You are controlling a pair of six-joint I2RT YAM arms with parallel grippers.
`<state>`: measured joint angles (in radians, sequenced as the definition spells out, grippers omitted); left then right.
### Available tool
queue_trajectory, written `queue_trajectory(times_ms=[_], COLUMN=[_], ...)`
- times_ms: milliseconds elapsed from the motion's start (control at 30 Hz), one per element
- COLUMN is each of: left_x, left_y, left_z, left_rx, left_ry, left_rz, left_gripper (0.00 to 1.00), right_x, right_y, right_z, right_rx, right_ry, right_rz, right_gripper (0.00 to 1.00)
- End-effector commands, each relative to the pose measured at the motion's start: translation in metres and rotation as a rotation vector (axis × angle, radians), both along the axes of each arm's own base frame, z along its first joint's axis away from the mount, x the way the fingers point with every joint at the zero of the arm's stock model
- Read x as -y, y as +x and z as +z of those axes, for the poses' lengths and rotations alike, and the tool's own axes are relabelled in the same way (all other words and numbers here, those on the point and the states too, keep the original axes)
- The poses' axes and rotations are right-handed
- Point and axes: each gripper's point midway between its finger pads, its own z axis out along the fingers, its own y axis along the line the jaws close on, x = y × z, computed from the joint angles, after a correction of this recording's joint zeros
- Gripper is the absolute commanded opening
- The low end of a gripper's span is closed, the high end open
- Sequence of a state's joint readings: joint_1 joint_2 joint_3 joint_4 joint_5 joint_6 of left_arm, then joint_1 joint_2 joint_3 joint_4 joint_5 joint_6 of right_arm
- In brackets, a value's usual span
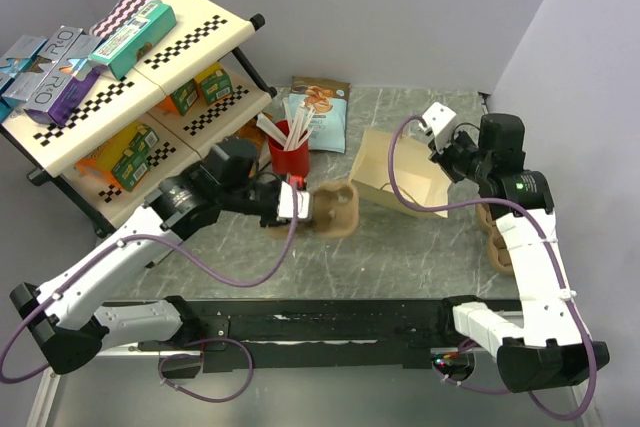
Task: Pack the takeout coffee
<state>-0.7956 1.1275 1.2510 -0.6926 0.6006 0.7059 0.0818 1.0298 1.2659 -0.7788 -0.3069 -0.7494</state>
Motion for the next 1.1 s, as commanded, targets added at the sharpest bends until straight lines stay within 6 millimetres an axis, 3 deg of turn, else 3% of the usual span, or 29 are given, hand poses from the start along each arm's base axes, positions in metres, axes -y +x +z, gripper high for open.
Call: queue_trajectory(times_ms=[0, 33, 100, 133, 200, 233, 500, 767, 1067], left_x=[0.022, 0.028, 0.034, 0.037, 0.045, 0.048, 0.076, 0.093, 0.106], left_y=[0.012, 0.017, 0.016, 0.017, 0.018, 0.018, 0.021, -0.004, -0.010], left_z=[0.094, 0.117, 0.140, 0.161, 0.166, 0.178, 0.168, 0.163, 0.140], left_rx=[0.117, 0.161, 0.145, 0.169, 0.160, 0.178, 0.195, 0.145, 0.155], left_ry=[-0.274, -0.354, -0.449, -0.532, -0.573, -0.622, -0.692, -0.744, -0.751], left_rz=[0.002, 0.003, 0.009, 0.005, -0.020, -0.036, -0.147, -0.233, -0.273], left_gripper=[0.01, 0.01, 0.01, 0.01, 0.01, 0.01, 0.01, 0.01, 0.01], right_x=[-0.014, -0.015, -0.020, -0.022, -0.024, -0.027, -0.036, -0.035, -0.042], right_y=[-0.014, -0.016, -0.021, -0.024, -0.028, -0.030, -0.035, -0.032, -0.039], right_z=[-0.008, -0.009, -0.010, -0.011, -0.012, -0.011, -0.011, -0.008, -0.004], right_rx=[-0.037, -0.045, -0.055, -0.061, -0.076, -0.082, -0.118, -0.130, -0.197], right_ry=[0.035, 0.046, 0.060, 0.071, 0.087, 0.103, 0.151, 0.188, 0.202], right_rz=[0.053, 0.054, 0.070, 0.073, 0.079, 0.091, 0.104, 0.066, 0.099], right_gripper=[0.00, 0.00, 0.00, 0.00, 0.00, 0.00, 0.00, 0.00, 0.00])
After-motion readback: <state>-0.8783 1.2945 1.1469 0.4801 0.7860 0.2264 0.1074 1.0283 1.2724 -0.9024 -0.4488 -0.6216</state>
